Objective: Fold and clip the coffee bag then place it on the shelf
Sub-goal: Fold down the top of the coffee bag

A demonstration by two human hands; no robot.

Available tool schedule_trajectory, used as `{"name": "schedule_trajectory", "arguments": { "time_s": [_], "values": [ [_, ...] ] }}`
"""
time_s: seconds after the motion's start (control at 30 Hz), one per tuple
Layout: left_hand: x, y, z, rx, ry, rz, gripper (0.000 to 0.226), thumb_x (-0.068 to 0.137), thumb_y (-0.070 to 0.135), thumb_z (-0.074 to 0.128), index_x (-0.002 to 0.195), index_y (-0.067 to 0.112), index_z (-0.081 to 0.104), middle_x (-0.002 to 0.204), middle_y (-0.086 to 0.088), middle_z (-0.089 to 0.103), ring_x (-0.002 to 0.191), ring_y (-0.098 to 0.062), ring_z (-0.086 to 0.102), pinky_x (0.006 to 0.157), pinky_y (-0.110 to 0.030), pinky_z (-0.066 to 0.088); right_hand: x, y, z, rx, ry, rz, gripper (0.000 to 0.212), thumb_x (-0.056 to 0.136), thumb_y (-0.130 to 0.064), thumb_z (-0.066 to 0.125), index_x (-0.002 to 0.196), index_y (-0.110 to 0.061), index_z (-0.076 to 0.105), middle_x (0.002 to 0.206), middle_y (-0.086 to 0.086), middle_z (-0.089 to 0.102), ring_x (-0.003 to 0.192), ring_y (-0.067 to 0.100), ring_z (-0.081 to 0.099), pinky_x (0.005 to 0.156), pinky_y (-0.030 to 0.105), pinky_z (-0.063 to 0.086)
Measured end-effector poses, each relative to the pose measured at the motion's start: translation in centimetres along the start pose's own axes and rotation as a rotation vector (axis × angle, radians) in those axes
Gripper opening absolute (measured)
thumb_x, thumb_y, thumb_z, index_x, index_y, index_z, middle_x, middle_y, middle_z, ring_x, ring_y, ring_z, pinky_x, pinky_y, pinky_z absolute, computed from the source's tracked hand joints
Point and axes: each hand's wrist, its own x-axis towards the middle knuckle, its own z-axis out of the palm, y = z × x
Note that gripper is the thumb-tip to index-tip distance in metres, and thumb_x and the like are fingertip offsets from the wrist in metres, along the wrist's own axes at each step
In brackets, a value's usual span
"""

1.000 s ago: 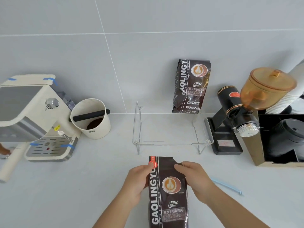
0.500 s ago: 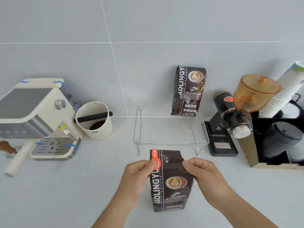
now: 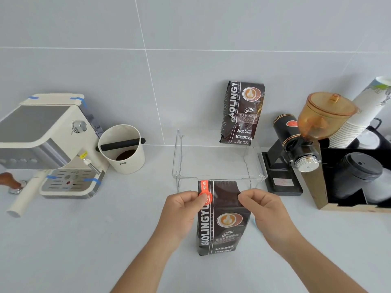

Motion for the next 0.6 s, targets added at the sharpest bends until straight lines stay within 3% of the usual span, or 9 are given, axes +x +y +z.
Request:
{"name": "schedule_trajectory", "arguments": {
  "time_s": [0.13, 0.33, 0.5, 0.6],
  "values": [
    [-0.1, -0.2, -0.2, 0.005, 0.025, -0.006, 0.02, 0.088, 0.019, 0.067, 0.078, 0.007, 0.078, 0.087, -0.013, 0.079, 0.08, -0.011, 0.069, 0.081, -0.026, 0.049, 0.0, -0.1, 0.6, -0.008, 0.02, -0.035, 0.024, 0.089, -0.008, 0.063, 0.066, -0.008, 0.068, 0.05, -0.011, 0.06, 0.043, -0.002, 0.047, 0.042, 0.008, 0.037],
    [-0.4, -0.3, -0.5, -0.03, -0.002, -0.006, 0.02, 0.089, 0.017, 0.064, 0.082, 0.004, 0.077, 0.092, -0.018, 0.078, 0.085, -0.017, 0.069, 0.089, -0.036, 0.05, 0.0, -0.1, 1.1, 0.065, 0.008, -0.022, 0.025, 0.091, -0.006, 0.061, 0.066, -0.005, 0.067, 0.056, -0.002, 0.066, 0.052, 0.008, 0.059, 0.052, 0.017, 0.048],
    [-0.8, 0.6, -1.0, 0.031, 0.074, 0.02, 0.005, 0.08, 0.006, 0.074, 0.084, 0.009, 0.072, 0.077, -0.008, 0.08, 0.071, -0.011, 0.072, 0.074, -0.022, 0.05, -0.2, -0.4, 0.9, 0.02, 0.026, -0.033, 0.019, 0.088, -0.005, 0.065, 0.07, -0.004, 0.07, 0.058, -0.002, 0.069, 0.052, 0.005, 0.06, 0.05, 0.012, 0.048],
    [-1.0, 1.4, -1.5, 0.146, 0.103, 0.104, 0.039, 0.076, 0.002, 0.077, 0.101, 0.028, 0.062, 0.074, -0.004, 0.079, 0.069, -0.013, 0.073, 0.074, -0.025, 0.052, -0.4, -0.9, 1.0, 0.013, 0.021, -0.047, 0.015, 0.084, 0.0, 0.068, 0.076, -0.012, 0.071, 0.059, -0.001, 0.071, 0.045, 0.006, 0.053, 0.042, 0.01, 0.039]
  ]
}}
